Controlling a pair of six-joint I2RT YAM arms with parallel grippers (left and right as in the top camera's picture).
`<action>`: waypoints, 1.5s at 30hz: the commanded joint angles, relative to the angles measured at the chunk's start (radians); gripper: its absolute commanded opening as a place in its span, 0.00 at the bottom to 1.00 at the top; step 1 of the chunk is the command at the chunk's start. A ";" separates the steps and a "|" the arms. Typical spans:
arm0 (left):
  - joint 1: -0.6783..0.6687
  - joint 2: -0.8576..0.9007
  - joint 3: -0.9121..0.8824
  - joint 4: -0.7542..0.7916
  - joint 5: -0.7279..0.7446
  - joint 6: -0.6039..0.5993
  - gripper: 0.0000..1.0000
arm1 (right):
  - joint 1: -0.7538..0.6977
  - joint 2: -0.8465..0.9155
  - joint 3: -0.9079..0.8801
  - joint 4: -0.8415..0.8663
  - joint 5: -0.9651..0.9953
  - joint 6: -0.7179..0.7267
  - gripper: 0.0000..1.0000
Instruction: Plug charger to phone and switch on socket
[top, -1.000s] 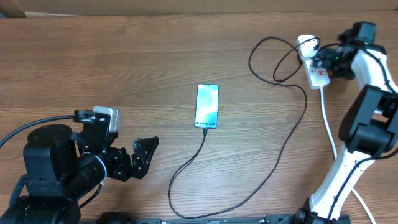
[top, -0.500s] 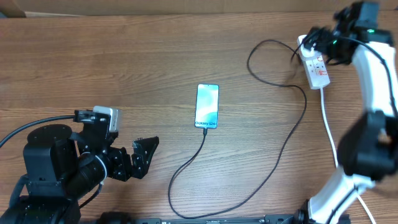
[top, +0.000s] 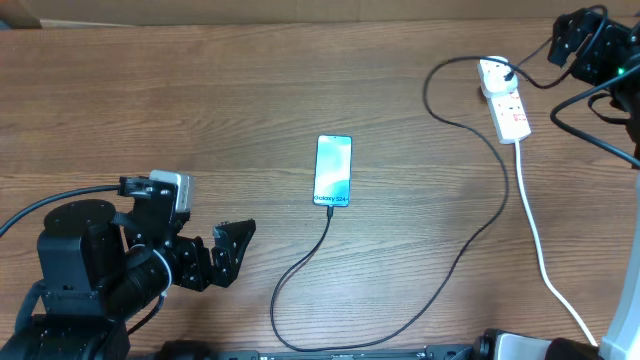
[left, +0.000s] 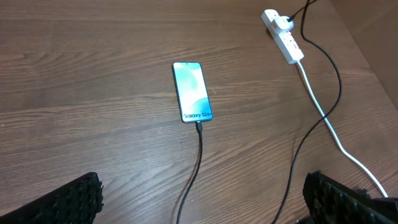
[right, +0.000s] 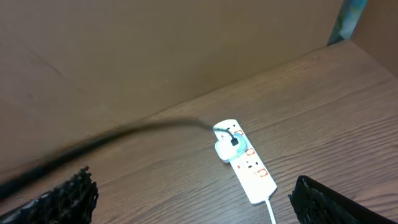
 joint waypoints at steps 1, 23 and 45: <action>-0.002 -0.003 0.006 0.003 0.010 0.015 1.00 | -0.002 0.044 -0.022 0.004 0.009 0.010 1.00; -0.002 -0.003 0.005 0.003 0.010 0.015 1.00 | -0.004 0.357 -0.066 -0.058 0.200 0.083 1.00; -0.002 -0.003 0.005 0.003 0.010 0.015 1.00 | -0.001 -0.210 -0.129 -0.397 0.078 0.091 1.00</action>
